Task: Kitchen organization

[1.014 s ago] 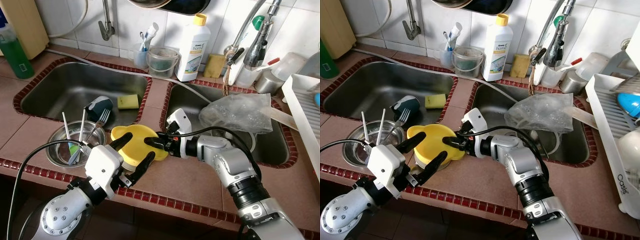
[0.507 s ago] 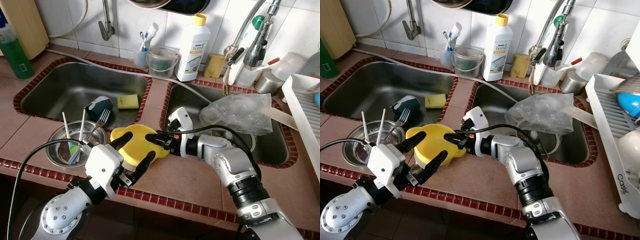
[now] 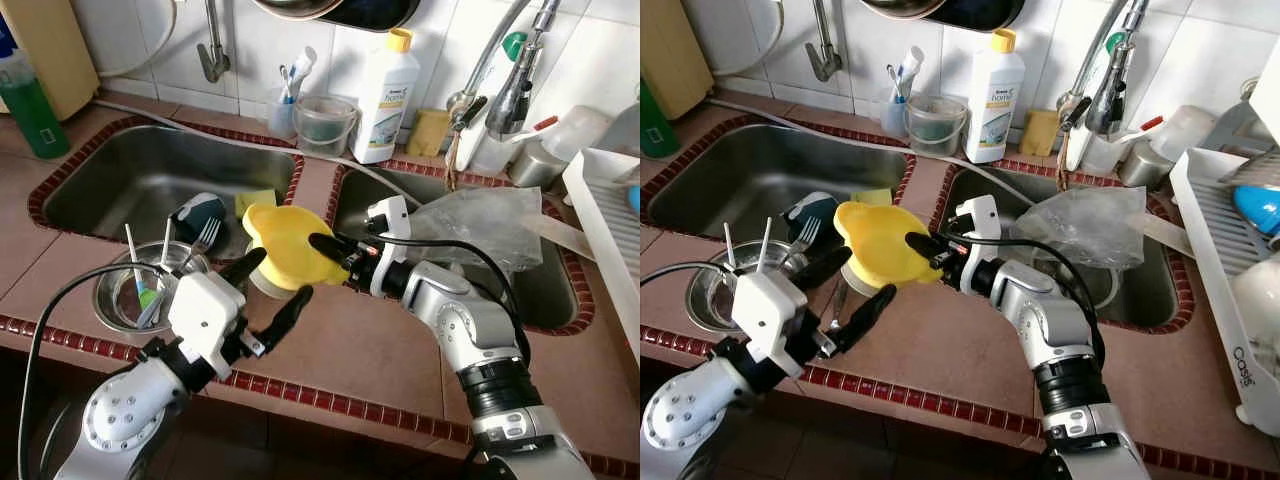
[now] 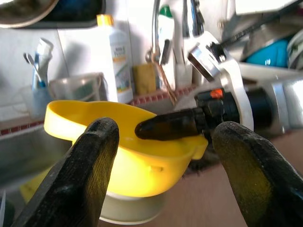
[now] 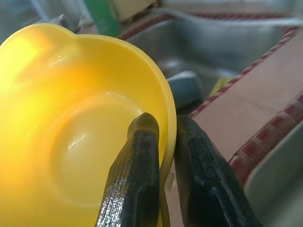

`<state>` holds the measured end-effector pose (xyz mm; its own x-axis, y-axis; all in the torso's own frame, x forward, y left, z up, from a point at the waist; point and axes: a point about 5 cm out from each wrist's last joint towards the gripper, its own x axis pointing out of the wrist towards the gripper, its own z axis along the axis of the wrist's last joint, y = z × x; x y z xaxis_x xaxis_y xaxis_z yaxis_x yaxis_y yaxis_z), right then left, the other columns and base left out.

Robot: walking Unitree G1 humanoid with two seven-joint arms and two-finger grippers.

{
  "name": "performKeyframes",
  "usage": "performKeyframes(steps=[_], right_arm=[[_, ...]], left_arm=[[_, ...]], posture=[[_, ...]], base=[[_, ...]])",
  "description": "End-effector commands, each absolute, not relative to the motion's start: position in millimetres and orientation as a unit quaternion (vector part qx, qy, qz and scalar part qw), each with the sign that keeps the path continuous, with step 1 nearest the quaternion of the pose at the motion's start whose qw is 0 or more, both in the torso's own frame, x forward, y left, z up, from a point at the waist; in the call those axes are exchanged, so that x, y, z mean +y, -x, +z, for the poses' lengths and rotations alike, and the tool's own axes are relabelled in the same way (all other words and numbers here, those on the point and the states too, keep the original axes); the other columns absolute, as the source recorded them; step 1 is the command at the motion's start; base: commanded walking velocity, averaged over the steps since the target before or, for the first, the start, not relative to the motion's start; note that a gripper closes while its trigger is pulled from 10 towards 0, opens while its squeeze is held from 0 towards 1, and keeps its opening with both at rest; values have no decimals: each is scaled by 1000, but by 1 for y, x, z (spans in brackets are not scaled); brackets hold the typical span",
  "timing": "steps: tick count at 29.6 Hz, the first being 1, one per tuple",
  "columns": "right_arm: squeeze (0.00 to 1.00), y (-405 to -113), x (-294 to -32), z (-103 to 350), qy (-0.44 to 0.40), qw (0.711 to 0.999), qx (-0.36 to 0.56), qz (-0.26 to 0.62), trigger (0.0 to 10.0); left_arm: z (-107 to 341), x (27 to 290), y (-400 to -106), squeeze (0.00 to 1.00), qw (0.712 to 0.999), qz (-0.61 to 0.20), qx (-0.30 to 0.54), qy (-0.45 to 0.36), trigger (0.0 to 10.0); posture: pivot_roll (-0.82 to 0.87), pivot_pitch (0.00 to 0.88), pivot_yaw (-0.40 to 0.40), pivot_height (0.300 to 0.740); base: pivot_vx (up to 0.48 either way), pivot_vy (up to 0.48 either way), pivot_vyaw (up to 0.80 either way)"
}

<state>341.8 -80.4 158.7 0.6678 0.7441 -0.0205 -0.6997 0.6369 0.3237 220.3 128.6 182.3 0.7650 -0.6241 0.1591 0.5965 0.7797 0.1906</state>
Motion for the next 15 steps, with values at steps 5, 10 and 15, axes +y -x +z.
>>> performKeyframes(steps=[5,10,15], right_arm=[[0,-350,-99,183,-149,934,-18,325,0],[0,-347,-109,201,-178,933,-91,298,314],[0,-341,-115,217,-140,943,-173,247,7451]], left_arm=[[191,127,-236,0,944,-303,-124,-29,10000],[196,126,-254,0,952,-271,-138,-2,10000],[197,131,-281,0,968,-211,-138,5,10000]], posture=[[-17,65,-64,740],[-20,52,-59,740],[-42,45,-33,740]], base=[[0,0,0],[0,0,0],[0,0,0]])
